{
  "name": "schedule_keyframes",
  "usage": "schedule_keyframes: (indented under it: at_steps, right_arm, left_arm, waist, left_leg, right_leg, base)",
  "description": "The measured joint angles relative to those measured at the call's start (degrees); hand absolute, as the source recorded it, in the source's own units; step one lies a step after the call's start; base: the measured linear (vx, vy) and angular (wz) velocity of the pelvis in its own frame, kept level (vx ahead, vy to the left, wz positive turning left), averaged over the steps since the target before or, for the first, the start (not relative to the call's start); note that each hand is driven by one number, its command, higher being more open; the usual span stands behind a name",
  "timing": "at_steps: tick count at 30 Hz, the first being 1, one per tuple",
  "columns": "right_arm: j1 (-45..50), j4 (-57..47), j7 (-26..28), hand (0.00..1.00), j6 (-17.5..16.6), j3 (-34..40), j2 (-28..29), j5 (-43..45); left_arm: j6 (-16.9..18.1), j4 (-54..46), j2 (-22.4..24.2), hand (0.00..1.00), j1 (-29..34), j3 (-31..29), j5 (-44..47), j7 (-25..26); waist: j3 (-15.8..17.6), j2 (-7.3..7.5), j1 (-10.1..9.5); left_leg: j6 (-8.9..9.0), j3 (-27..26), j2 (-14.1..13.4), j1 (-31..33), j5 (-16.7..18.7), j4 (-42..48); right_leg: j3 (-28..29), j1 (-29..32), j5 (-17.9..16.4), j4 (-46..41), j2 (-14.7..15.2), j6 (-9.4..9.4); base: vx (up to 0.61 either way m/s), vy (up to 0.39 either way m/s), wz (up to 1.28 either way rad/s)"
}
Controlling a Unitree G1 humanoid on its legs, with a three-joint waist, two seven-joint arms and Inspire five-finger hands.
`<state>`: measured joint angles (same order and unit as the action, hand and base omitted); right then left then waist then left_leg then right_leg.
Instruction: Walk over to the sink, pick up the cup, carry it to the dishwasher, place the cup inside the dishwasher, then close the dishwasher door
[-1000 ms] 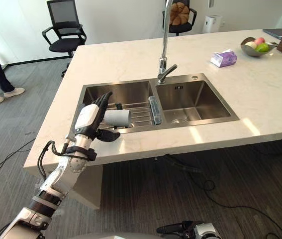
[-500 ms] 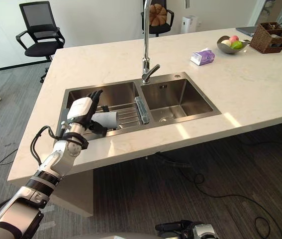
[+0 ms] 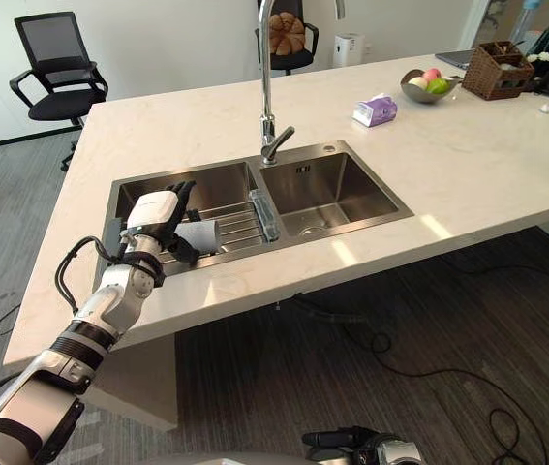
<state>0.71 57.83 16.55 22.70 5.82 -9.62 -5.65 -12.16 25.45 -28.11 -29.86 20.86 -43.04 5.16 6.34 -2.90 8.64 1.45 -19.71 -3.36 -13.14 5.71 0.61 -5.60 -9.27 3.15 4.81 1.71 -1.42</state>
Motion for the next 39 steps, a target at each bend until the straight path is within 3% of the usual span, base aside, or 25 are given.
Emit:
schedule_keyframes:
  at_steps: [6,12,17,36,37,39]
  right_arm:
    - [0.1,0.0,0.5,1.0,-0.6,1.1,0.1,0.0]
    - [0.4,0.0,0.9,1.0,-0.9,2.8,0.0,0.0]
    - [0.4,-0.1,0.8,1.0,-1.6,3.0,-0.2,0.0]
    - [0.2,-0.6,0.3,1.0,-2.4,3.0,-1.0,-0.1]
    - [0.2,-0.6,0.4,1.0,-2.4,3.0,-1.0,-0.2]
    - [0.2,-0.6,0.5,1.0,-2.4,3.0,-1.0,-0.2]
  left_arm:
    - [-1.5,2.5,0.0,1.0,-1.5,0.5,-2.8,-2.9]
    - [-5.1,5.9,0.5,1.0,-4.3,0.5,-7.8,-12.2]
    - [-6.4,7.0,1.2,1.0,-4.5,0.4,-10.5,-14.5]
    - [-5.9,18.1,4.7,1.0,-2.2,-5.8,-12.0,-7.1]
    - [-5.8,18.0,4.7,0.0,-1.6,-6.0,-12.0,-7.1]
    - [-5.3,18.1,4.7,0.0,-1.4,-7.0,-12.1,-7.1]
  waist:
    - [-0.3,-0.45,1.34]
    - [-0.6,-1.24,2.31]
    - [-0.3,-1.91,3.64]
    - [2.2,-2.81,4.12]
    - [2.2,-2.81,4.1]
    - [2.3,-2.81,3.99]
  left_leg:
    - [0.19,-0.5,-0.1,0.0,0.1,0.0]
    - [0.5,-1.2,-0.5,-0.3,0.3,0.1]
    - [1.02,-1.4,-0.8,-0.4,0.6,0.3]
    - [2.91,-1.0,-2.9,-2.0,1.8,1.2]
    - [2.94,-0.7,-3.0,-2.1,1.8,1.2]
    - [3.15,-0.4,-3.2,-2.2,2.0,1.3]
  right_leg:
    - [0.7,0.4,0.1,0.0,-0.2,0.0]
    - [1.2,0.4,0.2,0.0,-0.4,0.08]
    - [1.7,0.4,0.2,0.0,-0.6,0.1]
    - [1.7,-1.5,-1.4,0.0,-2.4,0.87]
    - [1.6,-1.6,-1.5,0.0,-2.5,0.95]
    - [1.7,-1.7,-1.5,0.0,-2.7,1.06]
  base:
    - [-0.03,-0.034,-0.07]
    - [-0.04,-0.045,-0.05]
    - [-0.03,-0.042,-0.06]
    - [-0.02,-0.063,-0.01]
    - [-0.01,-0.067,0.01]
    - [-0.01,-0.065,-0.01]
